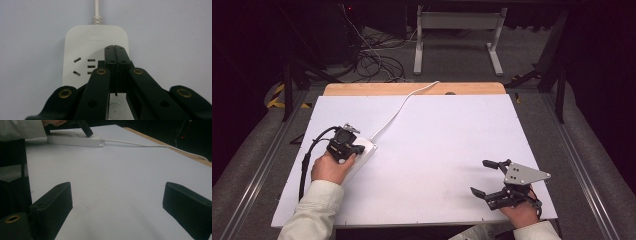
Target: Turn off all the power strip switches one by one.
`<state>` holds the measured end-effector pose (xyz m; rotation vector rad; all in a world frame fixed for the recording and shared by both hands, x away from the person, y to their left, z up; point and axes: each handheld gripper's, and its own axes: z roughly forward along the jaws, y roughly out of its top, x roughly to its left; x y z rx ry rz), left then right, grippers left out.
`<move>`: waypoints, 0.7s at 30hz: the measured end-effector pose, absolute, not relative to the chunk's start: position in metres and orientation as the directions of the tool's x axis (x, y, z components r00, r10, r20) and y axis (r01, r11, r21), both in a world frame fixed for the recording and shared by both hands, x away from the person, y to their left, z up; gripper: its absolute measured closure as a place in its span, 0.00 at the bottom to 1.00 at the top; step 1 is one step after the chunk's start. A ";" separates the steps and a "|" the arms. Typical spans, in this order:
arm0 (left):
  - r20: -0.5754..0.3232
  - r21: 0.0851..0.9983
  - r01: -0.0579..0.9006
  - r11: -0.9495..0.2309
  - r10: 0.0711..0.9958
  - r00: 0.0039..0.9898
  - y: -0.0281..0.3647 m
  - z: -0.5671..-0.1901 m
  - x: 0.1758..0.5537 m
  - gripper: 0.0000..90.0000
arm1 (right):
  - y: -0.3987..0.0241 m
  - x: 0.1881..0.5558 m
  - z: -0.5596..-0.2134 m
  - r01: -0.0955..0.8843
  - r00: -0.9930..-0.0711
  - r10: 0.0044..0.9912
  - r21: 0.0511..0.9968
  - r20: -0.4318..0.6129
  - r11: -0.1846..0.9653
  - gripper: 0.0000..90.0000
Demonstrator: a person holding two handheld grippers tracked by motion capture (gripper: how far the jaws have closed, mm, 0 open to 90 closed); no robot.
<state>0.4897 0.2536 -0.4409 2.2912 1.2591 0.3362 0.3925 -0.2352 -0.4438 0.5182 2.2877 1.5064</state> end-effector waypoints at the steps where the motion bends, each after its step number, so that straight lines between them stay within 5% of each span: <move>1: -0.021 0.538 0.717 -0.443 0.843 0.538 0.253 -0.441 0.489 1.00 | -0.235 0.392 -0.444 0.108 -0.871 0.483 0.924 -0.090 0.367 0.11; 21: -0.017 0.559 0.707 -0.434 0.846 0.533 0.253 -0.444 0.486 1.00 | -0.234 0.392 -0.444 0.106 -0.873 0.480 0.924 -0.090 0.367 0.11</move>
